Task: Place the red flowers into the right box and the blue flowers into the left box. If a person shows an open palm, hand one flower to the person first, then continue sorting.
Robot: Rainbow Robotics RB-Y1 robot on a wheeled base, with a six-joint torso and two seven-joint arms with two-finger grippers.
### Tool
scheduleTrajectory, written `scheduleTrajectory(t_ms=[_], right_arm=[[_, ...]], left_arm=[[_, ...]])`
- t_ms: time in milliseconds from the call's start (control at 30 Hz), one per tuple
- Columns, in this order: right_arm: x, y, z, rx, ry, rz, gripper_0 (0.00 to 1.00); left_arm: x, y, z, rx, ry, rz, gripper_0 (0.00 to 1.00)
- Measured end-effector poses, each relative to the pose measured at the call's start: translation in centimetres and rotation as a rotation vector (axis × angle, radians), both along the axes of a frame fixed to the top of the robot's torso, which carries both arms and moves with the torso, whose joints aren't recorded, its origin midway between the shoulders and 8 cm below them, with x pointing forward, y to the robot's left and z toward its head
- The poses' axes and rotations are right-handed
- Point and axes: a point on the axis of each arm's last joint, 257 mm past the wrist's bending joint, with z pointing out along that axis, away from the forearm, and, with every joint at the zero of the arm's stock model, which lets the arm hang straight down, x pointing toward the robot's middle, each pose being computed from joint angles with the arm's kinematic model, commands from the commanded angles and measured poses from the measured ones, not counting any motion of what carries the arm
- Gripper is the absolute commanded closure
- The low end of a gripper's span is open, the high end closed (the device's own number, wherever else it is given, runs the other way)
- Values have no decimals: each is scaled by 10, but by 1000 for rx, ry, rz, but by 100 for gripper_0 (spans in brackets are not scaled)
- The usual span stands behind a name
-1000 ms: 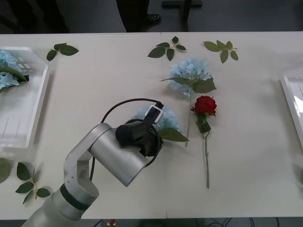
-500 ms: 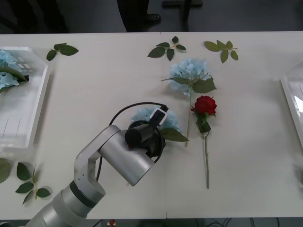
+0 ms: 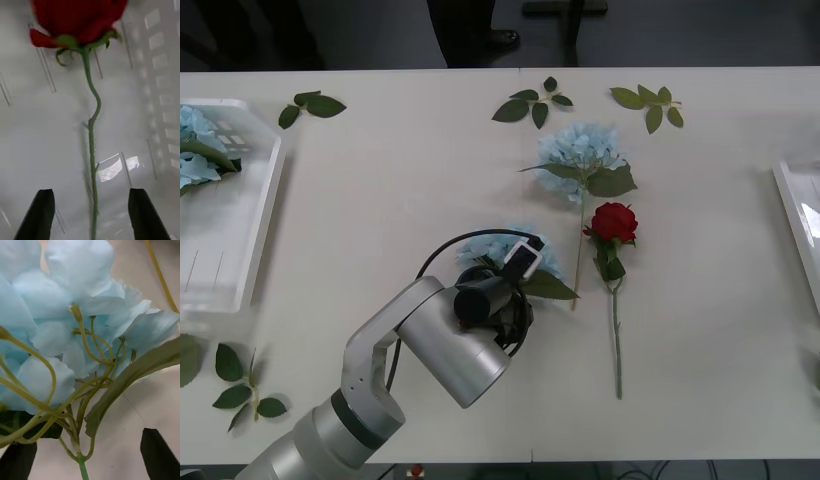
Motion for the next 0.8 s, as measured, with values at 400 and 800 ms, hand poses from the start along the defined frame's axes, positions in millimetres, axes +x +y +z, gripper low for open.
scheduleTrajectory(t_ms=[400,800], right_arm=[[-15,109,37,122,35,284,0],[-35,251,21,399,53,533,0]], left_arm=[[1,13,-17,30,18,11,100],[16,32,36,-72,-8,61,100]])
